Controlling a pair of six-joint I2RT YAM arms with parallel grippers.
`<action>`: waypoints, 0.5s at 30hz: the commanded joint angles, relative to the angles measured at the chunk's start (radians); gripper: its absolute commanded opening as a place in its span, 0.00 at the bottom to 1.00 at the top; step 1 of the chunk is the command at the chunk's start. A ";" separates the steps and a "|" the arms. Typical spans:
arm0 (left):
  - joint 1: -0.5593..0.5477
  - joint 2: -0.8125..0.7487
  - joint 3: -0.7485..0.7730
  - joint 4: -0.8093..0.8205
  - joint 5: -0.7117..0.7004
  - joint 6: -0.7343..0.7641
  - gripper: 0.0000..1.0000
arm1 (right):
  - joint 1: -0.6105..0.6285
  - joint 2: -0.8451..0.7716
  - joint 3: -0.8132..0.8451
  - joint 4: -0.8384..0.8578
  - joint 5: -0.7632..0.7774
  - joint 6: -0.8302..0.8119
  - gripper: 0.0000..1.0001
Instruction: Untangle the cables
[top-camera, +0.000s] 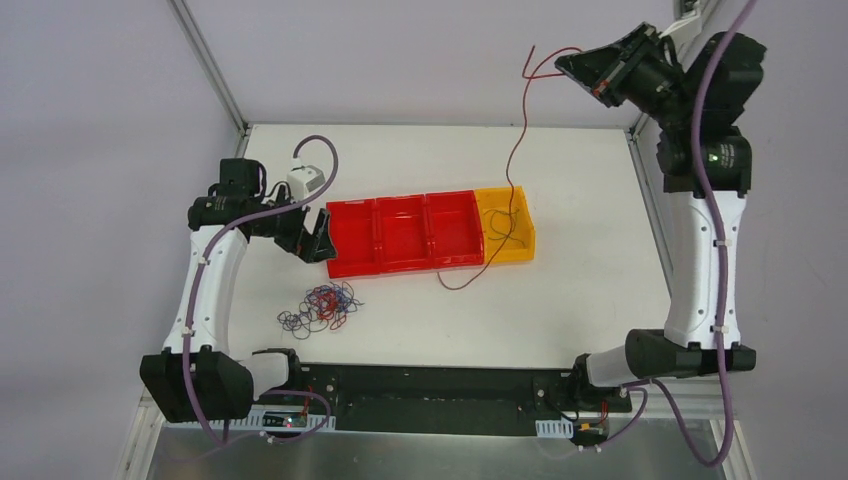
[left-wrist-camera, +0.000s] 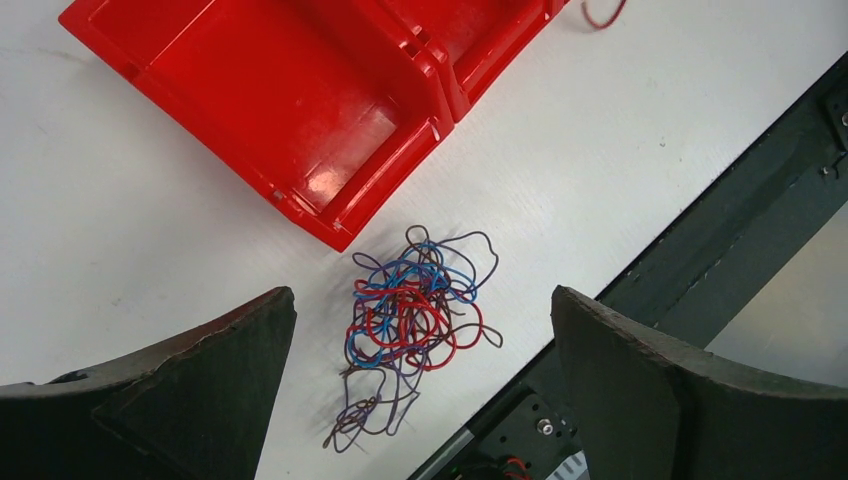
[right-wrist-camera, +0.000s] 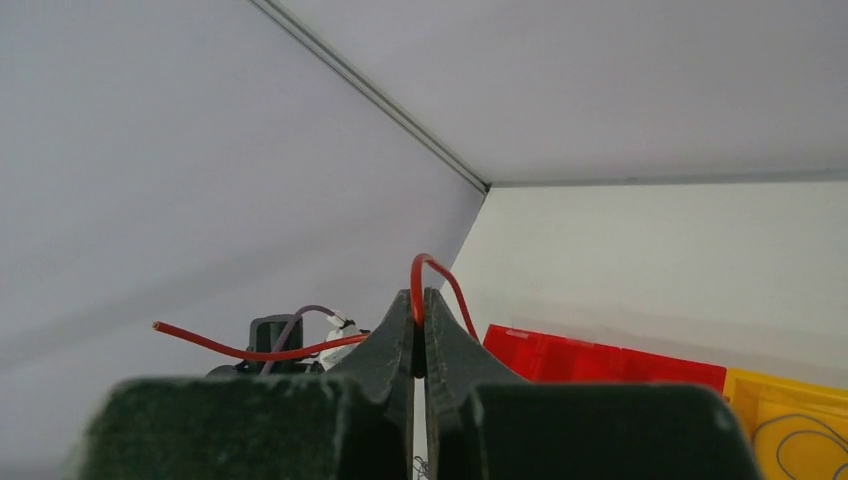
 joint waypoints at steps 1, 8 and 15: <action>-0.012 0.008 0.029 0.029 0.043 -0.052 0.99 | 0.088 0.001 -0.026 0.051 0.134 -0.105 0.00; -0.014 -0.003 -0.014 0.055 0.013 -0.053 0.99 | 0.179 0.097 0.092 0.073 0.126 -0.076 0.00; -0.013 0.001 -0.032 0.072 0.003 -0.054 0.99 | 0.233 0.166 0.215 0.079 0.111 -0.042 0.00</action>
